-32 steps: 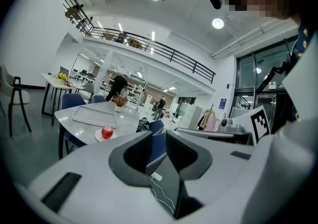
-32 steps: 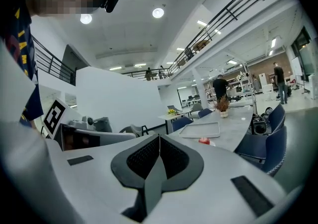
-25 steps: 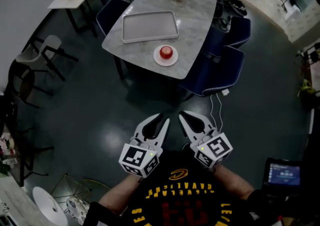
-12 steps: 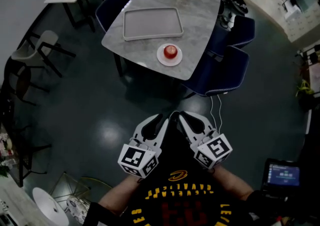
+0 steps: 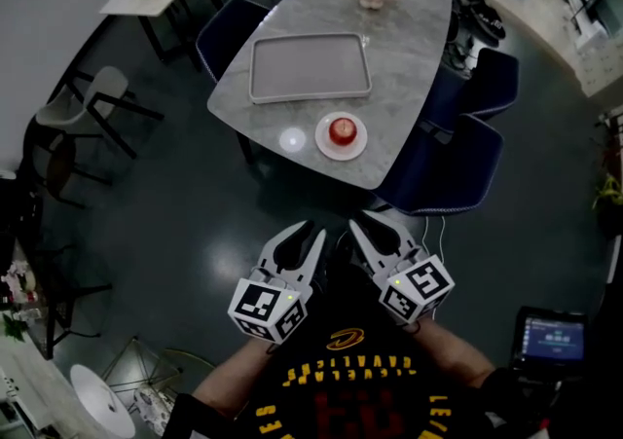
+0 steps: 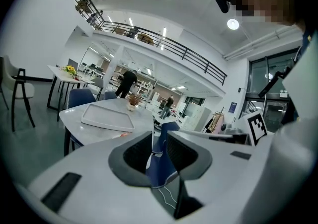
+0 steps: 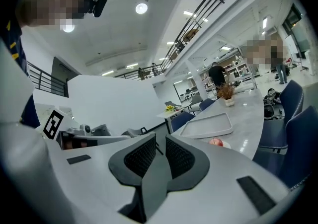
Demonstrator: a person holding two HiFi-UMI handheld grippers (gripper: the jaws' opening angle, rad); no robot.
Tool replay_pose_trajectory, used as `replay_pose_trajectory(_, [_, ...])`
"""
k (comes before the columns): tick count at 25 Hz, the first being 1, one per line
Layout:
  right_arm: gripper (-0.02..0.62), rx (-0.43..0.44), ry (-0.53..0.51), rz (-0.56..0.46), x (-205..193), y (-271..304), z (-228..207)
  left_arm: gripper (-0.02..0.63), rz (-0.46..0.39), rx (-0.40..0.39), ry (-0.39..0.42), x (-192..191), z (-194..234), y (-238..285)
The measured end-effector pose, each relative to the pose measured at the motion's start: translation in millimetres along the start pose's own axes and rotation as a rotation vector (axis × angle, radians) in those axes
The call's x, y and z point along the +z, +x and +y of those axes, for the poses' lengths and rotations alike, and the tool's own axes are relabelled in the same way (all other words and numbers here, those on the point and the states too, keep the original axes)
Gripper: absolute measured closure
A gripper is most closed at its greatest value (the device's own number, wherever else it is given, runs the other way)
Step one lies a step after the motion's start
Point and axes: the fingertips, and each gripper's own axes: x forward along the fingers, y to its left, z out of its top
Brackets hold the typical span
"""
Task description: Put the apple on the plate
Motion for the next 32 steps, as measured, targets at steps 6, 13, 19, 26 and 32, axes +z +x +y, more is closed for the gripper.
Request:
replay_pose_trajectory(6, [0.515,-0.005,0.022,-0.009,29.9,22.6,-57.3,0.517,-0.004,0.023,0.029,27.3,7.9,58.2])
replay_pose_trajectory(13, [0.515,0.014,0.121,-0.005,47.9,39.0,-109.5,0.517,0.037,0.092,-0.004,36.4,23.2,98.0])
replay_pose_trajectory(19, [0.515,0.021,0.188,-0.001,49.8,54.2,-142.8,0.517,0.069,0.132,-0.002,42.6,33.7,116.4])
replay_pose_trajectory(26, [0.515,-0.014,0.199,0.024,42.5,65.4,-171.5,0.515,0.135,0.152,0.016,27.9,57.4,137.4])
replay_pose_trajectory(32, [0.514,-0.078,0.188,0.025,38.8,69.2,-199.4,0.502,0.168,0.157,-0.015,22.0,89.0,161.3])
